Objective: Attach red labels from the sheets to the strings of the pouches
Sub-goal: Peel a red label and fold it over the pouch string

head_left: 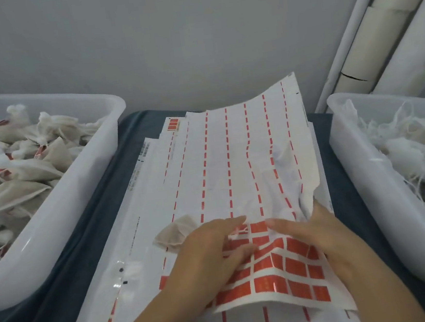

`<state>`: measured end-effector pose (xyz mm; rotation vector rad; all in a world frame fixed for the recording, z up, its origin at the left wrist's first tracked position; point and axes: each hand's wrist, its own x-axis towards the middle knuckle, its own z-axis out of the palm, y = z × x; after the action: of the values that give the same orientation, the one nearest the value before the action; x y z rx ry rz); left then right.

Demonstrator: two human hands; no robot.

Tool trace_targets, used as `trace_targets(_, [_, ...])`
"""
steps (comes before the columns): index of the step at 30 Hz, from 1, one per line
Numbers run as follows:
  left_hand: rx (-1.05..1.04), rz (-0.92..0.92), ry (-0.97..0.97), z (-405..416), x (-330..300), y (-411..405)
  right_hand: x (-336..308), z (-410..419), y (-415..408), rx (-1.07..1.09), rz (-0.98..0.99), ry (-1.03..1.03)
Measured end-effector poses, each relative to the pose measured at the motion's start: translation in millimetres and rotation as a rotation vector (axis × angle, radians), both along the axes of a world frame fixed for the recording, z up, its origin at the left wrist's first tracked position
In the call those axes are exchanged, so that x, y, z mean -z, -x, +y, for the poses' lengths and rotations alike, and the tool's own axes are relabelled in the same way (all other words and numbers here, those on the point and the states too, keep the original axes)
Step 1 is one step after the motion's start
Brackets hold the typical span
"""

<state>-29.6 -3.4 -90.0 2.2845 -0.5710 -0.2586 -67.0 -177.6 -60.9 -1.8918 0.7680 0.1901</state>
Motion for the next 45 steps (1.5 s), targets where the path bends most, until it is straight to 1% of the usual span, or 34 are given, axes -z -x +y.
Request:
trace_targets(4, [-0.014, -0.030, -0.049, 0, 2, 0, 6, -4, 1, -0.001, -0.012, -0.146])
trace_targets(10, [0.003, -0.061, -0.078, -1, 1, 0, 9, -2, 1, -0.122, -0.003, -0.152])
trace_targets(13, [-0.010, -0.044, -0.079, -1, 0, -1, 11, 0, 1, -0.118, -0.009, -0.184])
trace_targets(18, [-0.074, -0.013, 0.033, 3, -3, 2, 10, 3, 4, -0.015, -0.072, -0.398])
trace_targets(21, [-0.109, -0.020, 0.064, 3, -5, 3, 6, 4, 6, -0.013, -0.109, -0.519])
trace_targets(24, [-0.080, 0.000, 0.043, 2, -4, 4, 7, 9, 4, -0.064, -0.135, -0.483])
trace_targets(29, [-0.066, 0.005, 0.050, 1, -7, 5, 12, 12, 3, -0.028, -0.203, -0.458])
trace_targets(33, [-0.084, -0.050, 0.037, 2, -8, 8, 13, 11, 3, -0.060, -0.186, -0.427])
trace_targets(36, [-0.085, -0.100, 0.008, 2, -9, 8, 18, 10, 1, -0.059, -0.164, -0.331])
trace_targets(40, [-0.043, -0.120, 0.004, 3, -13, 7, 20, 12, 0, -0.069, -0.155, -0.264])
trace_targets(45, [-0.088, -0.101, 0.077, 4, -15, 7, 12, 12, 4, -0.034, -0.213, -0.406])
